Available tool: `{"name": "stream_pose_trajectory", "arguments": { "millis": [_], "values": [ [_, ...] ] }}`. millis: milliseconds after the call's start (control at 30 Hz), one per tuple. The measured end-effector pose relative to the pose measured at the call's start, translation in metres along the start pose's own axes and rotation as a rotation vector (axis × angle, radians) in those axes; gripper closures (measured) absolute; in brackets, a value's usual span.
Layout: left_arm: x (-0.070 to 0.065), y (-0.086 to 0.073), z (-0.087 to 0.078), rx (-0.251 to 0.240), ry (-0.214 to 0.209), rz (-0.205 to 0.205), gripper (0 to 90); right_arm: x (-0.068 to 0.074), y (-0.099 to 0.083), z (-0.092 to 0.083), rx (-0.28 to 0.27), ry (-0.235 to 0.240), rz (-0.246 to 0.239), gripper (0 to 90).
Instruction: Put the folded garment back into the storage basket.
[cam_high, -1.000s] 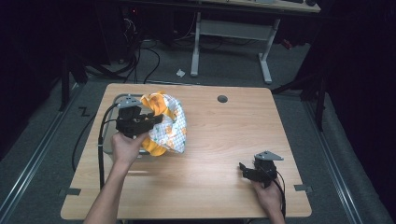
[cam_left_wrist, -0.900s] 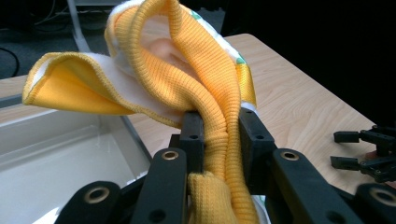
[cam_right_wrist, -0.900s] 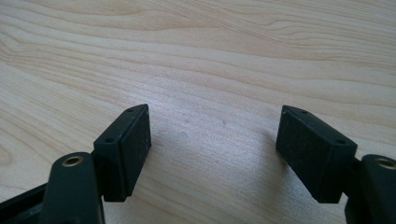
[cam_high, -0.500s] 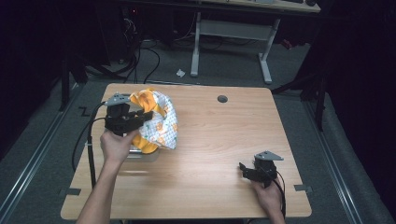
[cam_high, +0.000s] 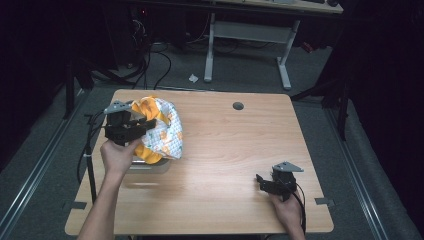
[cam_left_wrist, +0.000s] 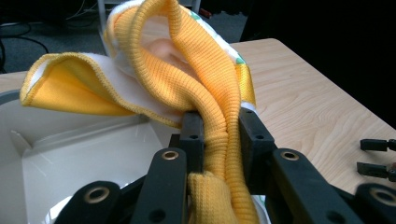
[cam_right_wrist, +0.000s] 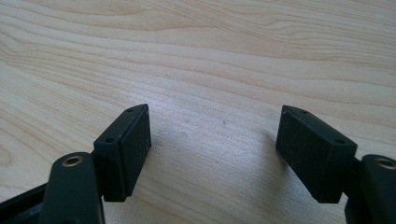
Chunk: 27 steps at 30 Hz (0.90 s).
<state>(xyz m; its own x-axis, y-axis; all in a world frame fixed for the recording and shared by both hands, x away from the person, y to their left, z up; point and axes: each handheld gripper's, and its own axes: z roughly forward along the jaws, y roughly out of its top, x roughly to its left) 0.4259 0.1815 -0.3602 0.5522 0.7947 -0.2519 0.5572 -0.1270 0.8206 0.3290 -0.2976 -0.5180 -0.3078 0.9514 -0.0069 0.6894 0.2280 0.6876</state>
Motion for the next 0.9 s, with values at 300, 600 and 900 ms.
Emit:
{"name": "stream_pose_trajectory", "arguments": {
  "millis": [300, 600, 900],
  "values": [
    [0.013, -0.004, -0.001, 0.013, 0.03, -0.019, 74.6, 0.0, 0.0, 0.0, 0.0, 0.0, 0.001, 26.7],
    [0.025, -0.007, 0.002, 0.051, 0.073, -0.018, 74.5, 0.0, 0.0, 0.0, 0.0, 0.0, 0.001, 26.7],
    [0.036, -0.01, 0.009, 0.087, 0.105, -0.017, 74.2, 0.0, 0.0, 0.0, 0.0, 0.0, 0.0, 26.6]
  ]
}}
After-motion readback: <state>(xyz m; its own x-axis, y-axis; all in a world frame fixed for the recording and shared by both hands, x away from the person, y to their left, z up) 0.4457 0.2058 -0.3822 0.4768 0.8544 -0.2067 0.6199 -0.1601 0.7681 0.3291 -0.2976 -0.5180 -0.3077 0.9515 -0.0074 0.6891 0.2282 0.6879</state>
